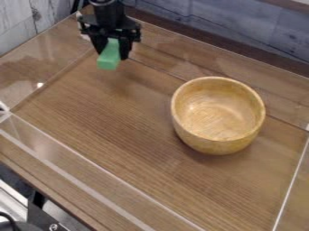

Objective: Move green stick from inside the wooden bowl to the table next to it

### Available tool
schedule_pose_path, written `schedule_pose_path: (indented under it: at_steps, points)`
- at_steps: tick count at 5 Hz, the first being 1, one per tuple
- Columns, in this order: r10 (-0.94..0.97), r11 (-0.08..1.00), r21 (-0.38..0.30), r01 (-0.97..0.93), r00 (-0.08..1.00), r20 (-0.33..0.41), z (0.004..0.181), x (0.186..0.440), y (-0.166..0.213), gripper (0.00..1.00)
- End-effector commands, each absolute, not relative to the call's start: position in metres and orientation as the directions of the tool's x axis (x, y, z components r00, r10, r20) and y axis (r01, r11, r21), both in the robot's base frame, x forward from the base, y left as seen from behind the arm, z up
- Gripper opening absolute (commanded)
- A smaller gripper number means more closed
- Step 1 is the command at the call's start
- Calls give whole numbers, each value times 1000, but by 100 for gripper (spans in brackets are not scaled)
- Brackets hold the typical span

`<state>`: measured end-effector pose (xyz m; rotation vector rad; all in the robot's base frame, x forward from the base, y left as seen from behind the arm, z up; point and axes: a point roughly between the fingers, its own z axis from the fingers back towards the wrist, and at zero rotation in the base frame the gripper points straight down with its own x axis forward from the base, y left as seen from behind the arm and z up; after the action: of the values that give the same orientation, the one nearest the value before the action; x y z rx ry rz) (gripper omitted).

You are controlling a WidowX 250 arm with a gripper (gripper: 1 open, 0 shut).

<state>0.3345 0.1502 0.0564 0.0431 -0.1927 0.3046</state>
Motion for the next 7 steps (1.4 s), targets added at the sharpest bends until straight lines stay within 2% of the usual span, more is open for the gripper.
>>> schedule_pose_path:
  at_steps: [1,3,7]
  points:
    - [276,955,32,-296,921,275,67,357,167,0]
    - [276,954,40,-299,919,280,53,371,174,0]
    - [288,950,43,-309,922,260,41,376,175,0]
